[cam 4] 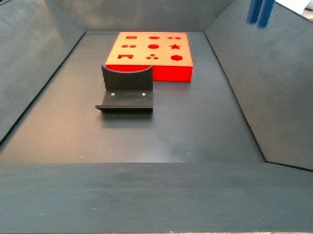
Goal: Pick up the square-circle object. Move up. Move to above the board. Insert the square-circle object.
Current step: Move to above the board.
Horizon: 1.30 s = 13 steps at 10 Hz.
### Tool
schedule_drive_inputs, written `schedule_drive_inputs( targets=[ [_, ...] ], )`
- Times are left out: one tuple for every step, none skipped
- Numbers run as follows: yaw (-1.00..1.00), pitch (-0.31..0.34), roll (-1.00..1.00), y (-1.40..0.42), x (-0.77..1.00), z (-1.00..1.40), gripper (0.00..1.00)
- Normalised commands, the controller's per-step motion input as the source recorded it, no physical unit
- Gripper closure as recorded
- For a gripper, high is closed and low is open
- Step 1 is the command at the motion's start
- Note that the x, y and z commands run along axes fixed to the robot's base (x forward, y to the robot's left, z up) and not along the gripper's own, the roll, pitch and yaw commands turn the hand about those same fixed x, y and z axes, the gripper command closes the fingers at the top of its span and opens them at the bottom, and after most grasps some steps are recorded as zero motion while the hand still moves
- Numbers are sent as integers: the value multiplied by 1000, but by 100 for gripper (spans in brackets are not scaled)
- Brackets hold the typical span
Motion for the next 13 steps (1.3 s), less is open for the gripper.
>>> schedule_drive_inputs(
  targets=[
    [5,83,41,19,-6,335,100],
    [-1000,-28,35,-1000,472,113,100],
    [-1000,-28,37,-1000,476,93,100],
    [-1000,0,-22,-1000,496,93,100],
    [-1000,13,-77,-1000,503,92,100],
    [-641,37,-69,-1000,509,91,100],
    [-406,45,-56,-1000,511,92,100],
    [-194,66,-45,-1000,524,90,100],
    [-121,73,-44,-1000,529,92,100],
    [-53,90,-23,-1000,538,92,100],
    [-26,99,-18,-1000,548,98,100],
    [-15,118,4,-1000,565,99,100],
    [1,132,9,-1000,591,102,100]
  ],
)
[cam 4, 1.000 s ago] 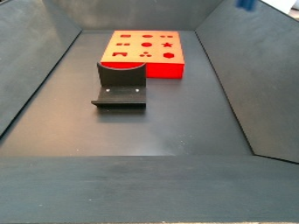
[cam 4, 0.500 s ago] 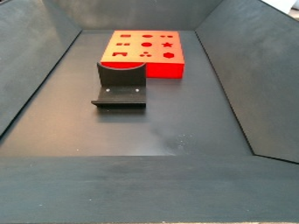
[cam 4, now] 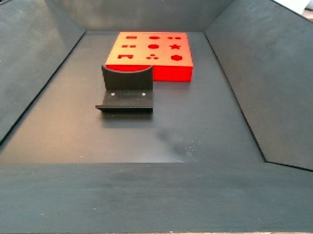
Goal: Pick up the square-circle object. Move up. Move to above the board. Insert the square-circle object.
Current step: Move to above the board, then insert the square-circle object.
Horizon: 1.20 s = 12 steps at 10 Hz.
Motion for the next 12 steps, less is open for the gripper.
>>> schedule_drive_inputs(
  targets=[
    [1,141,27,-879,551,94,100],
    [7,138,48,-599,402,71,100],
    [5,111,67,-319,232,49,100],
    [9,79,71,-196,150,34,100],
    [0,0,-4,0,0,0,100],
    [-709,-141,-11,-243,0,-137,100],
    [-994,-94,-69,-111,0,-129,100],
    [-1000,-90,-69,-91,0,-120,100],
    [-1000,-51,-20,-91,0,-226,100],
    [-1000,-6,0,-86,0,-323,100],
    [-1000,0,0,-49,0,-346,100],
    [-1000,-10,0,-11,0,-343,100]
  ],
)
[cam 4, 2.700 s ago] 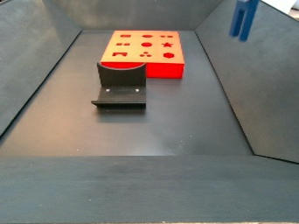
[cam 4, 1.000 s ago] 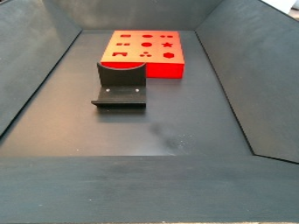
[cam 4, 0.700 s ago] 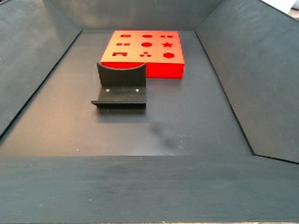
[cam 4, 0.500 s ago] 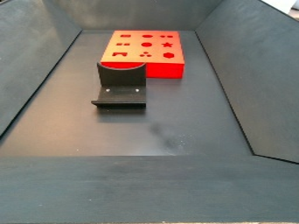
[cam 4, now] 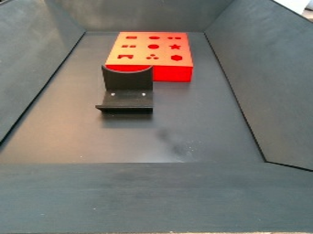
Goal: Pick up the square-circle object. Move up. Move to above the board. Insert the square-circle object.
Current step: Insert the square-circle object.
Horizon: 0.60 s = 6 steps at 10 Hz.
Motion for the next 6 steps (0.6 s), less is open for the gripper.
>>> schedule_drive_inputs(
  targets=[
    [-1000,-11,0,0,0,-346,100],
    [-1000,0,0,0,0,-354,100],
    [-1000,0,0,0,0,-449,100],
    [-1000,11,29,0,0,-503,100],
    [-1000,27,41,0,0,-529,100],
    [-1000,21,36,0,0,-523,100]
  ],
)
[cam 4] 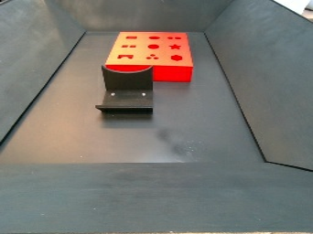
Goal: Pick up the square-circle object. Move up. Move to above the board. Insert the square-circle object.
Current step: Insert the square-circle object.
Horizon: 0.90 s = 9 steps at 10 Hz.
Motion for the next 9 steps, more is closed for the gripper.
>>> schedule_drive_inputs(
  targets=[
    [-1000,20,9,0,-14,-466,100],
    [-1000,0,0,0,0,-406,100],
    [-1000,0,0,0,0,-357,100],
    [-1000,0,0,0,0,-320,100],
    [-1000,0,0,0,0,-309,100],
    [-1000,0,0,0,0,-311,100],
    [-1000,0,0,0,0,-300,100],
    [-1000,-64,-39,0,0,-451,100],
    [-940,-117,-99,0,31,-540,100]
  ],
)
